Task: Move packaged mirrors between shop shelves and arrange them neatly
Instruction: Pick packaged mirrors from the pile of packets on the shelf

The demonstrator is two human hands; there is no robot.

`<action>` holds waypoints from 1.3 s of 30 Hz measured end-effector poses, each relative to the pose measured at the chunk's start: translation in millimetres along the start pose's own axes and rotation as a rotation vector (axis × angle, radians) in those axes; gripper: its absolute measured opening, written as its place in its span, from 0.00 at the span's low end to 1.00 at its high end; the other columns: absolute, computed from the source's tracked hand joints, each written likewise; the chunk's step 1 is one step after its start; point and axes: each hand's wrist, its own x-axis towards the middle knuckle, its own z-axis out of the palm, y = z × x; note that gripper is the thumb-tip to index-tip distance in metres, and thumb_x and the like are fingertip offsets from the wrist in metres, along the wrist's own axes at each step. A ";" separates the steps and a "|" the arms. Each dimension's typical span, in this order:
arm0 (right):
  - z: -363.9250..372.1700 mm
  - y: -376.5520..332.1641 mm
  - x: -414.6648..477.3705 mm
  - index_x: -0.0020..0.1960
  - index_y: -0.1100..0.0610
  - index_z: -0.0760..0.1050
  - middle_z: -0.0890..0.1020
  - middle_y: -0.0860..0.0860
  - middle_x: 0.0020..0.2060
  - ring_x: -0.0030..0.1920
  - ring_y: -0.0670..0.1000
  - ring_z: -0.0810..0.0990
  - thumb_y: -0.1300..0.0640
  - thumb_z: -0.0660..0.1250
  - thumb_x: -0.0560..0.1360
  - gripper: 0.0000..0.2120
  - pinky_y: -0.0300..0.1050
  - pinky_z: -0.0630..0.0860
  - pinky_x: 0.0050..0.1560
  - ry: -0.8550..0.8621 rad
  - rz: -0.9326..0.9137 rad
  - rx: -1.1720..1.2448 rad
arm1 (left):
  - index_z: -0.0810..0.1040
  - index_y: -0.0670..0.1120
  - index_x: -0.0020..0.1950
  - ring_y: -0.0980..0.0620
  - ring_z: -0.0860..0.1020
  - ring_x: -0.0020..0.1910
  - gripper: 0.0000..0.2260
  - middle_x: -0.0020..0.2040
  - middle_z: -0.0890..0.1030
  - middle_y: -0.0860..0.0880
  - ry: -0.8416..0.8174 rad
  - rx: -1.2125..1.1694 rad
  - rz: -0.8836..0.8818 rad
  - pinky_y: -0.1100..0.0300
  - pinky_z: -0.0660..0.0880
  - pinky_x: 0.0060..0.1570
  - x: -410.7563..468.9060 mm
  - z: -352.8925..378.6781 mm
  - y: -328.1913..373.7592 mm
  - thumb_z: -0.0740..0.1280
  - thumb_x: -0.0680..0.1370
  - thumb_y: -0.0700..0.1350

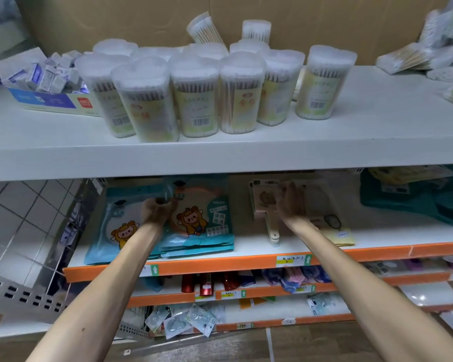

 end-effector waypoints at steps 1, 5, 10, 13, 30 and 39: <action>3.6 -2.2 0.3 0.52 0.69 0.76 0.80 0.67 0.49 0.52 0.64 0.78 0.65 0.65 0.77 0.07 0.51 0.66 0.56 -0.005 0.010 -0.018 | 0.80 0.42 0.47 0.39 0.82 0.46 0.06 0.46 0.83 0.42 0.025 0.049 0.019 0.35 0.79 0.46 7.8 -0.4 -6.5 0.71 0.75 0.44; 12.2 -10.1 0.5 0.54 0.69 0.74 0.79 0.67 0.51 0.54 0.64 0.76 0.66 0.63 0.77 0.08 0.55 0.68 0.57 -0.015 0.018 -0.023 | 0.81 0.42 0.42 0.43 0.83 0.38 0.11 0.39 0.83 0.43 0.106 0.294 0.142 0.41 0.81 0.43 25.9 4.9 -24.7 0.72 0.74 0.50; 5.4 -29.3 -9.5 0.46 0.70 0.77 0.80 0.67 0.43 0.47 0.62 0.77 0.66 0.62 0.76 0.08 0.49 0.61 0.46 0.040 -0.083 -0.042 | 0.79 0.44 0.39 0.45 0.82 0.33 0.12 0.35 0.83 0.45 0.146 0.491 0.251 0.46 0.82 0.34 61.2 -1.5 -49.1 0.70 0.75 0.51; 6.2 -25.7 -17.0 0.44 0.65 0.76 0.79 0.64 0.40 0.43 0.59 0.77 0.63 0.60 0.77 0.08 0.48 0.64 0.44 0.017 -0.121 -0.073 | 0.76 0.45 0.41 0.46 0.79 0.32 0.12 0.36 0.80 0.46 0.158 0.571 0.356 0.51 0.79 0.30 81.0 -6.1 -57.9 0.68 0.73 0.54; -101.7 -56.5 -82.2 0.70 0.51 0.68 0.75 0.55 0.65 0.61 0.60 0.75 0.46 0.59 0.80 0.21 0.54 0.72 0.59 -0.266 -0.326 -0.544 | 0.69 0.46 0.72 0.42 0.63 0.73 0.26 0.73 0.65 0.44 -0.184 1.144 1.009 0.43 0.66 0.69 -111.6 48.8 52.3 0.65 0.75 0.51; -244.3 68.0 -149.8 0.76 0.57 0.63 0.64 0.56 0.76 0.74 0.60 0.64 0.40 0.66 0.75 0.35 0.59 0.64 0.70 0.049 -0.351 -0.766 | 0.58 0.44 0.78 0.41 0.63 0.73 0.35 0.76 0.63 0.44 -0.276 1.228 1.375 0.42 0.65 0.68 -237.6 186.8 42.1 0.67 0.75 0.54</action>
